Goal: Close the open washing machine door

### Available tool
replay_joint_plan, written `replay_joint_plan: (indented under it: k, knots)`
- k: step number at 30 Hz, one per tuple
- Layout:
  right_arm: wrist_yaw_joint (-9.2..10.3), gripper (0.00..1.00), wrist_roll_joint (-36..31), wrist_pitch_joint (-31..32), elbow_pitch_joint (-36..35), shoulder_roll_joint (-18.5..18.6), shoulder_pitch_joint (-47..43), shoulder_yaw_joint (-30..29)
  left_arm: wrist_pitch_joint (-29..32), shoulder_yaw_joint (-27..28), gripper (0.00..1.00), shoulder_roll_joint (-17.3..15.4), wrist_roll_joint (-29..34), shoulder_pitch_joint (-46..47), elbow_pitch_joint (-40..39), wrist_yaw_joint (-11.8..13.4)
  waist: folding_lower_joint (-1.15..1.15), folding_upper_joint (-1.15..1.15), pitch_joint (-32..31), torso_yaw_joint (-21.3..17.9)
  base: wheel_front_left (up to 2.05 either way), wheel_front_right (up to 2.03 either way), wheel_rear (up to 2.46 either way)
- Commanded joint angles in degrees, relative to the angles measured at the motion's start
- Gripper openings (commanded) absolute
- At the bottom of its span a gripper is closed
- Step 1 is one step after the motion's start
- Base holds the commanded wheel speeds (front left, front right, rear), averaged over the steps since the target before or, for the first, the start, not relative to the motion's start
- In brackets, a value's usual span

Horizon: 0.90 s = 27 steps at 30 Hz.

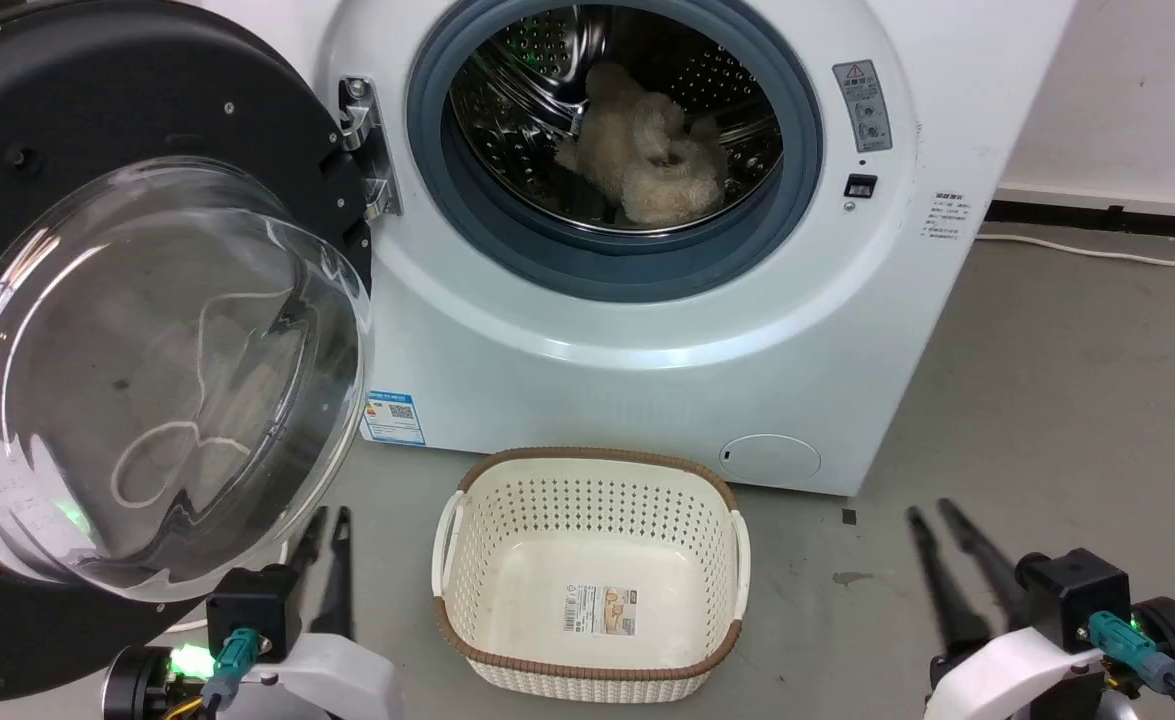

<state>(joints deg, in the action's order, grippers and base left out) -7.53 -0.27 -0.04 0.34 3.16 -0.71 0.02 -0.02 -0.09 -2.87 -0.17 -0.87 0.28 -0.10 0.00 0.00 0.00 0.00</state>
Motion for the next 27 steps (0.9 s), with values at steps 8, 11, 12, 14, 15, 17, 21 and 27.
replay_joint_plan:
  k: [8,11,12,14,15,17,21,27]
  knots:
    - [0.0,1.0,1.31,-0.96,0.1,0.0,-0.18,-0.23,-1.03,-0.73,1.0,-0.07,0.22,0.18,0.07,0.12,0.0,0.0,-0.02,0.18,0.0,0.0,0.0]
    - [0.0,1.0,1.74,-1.55,0.21,0.0,-0.35,-0.18,-1.63,-1.28,1.0,-0.22,0.28,0.21,0.18,0.22,0.0,0.0,-0.18,0.84,0.0,0.0,0.0]
    - [0.0,1.0,1.79,-1.67,0.25,0.0,-0.41,-0.16,-1.75,-1.39,1.0,-0.25,0.29,0.2,0.2,0.25,0.0,0.0,-0.24,1.05,0.0,0.0,0.0]
    - [0.01,1.0,1.91,-1.91,0.32,0.01,-0.53,-0.06,-1.99,-1.63,1.0,-0.33,0.3,0.18,0.23,0.29,0.0,0.0,-0.35,1.58,0.0,0.0,0.0]
    - [0.01,1.0,1.94,-2.03,0.35,0.02,-0.58,0.0,-2.11,-1.75,1.0,-0.38,0.31,0.18,0.25,0.31,0.0,0.0,-0.41,1.87,0.0,0.0,0.0]
    - [0.01,1.0,2.04,-2.27,0.42,0.04,-0.7,0.12,-2.35,-2.01,1.0,-0.48,0.32,0.15,0.29,0.34,0.0,0.0,-0.54,2.54,0.0,0.0,0.0]
    - [0.01,1.0,2.28,-2.76,0.61,0.05,-0.9,0.4,-2.83,-2.55,1.0,-0.7,0.34,0.2,0.41,0.4,0.0,0.0,-0.8,4.14,0.0,0.0,0.0]
    - [0.01,1.0,2.92,-3.72,1.19,0.29,-0.49,1.85,-3.79,-3.15,1.0,-1.23,0.32,-0.1,0.05,1.1,0.0,0.0,-0.71,7.13,0.0,0.0,0.0]
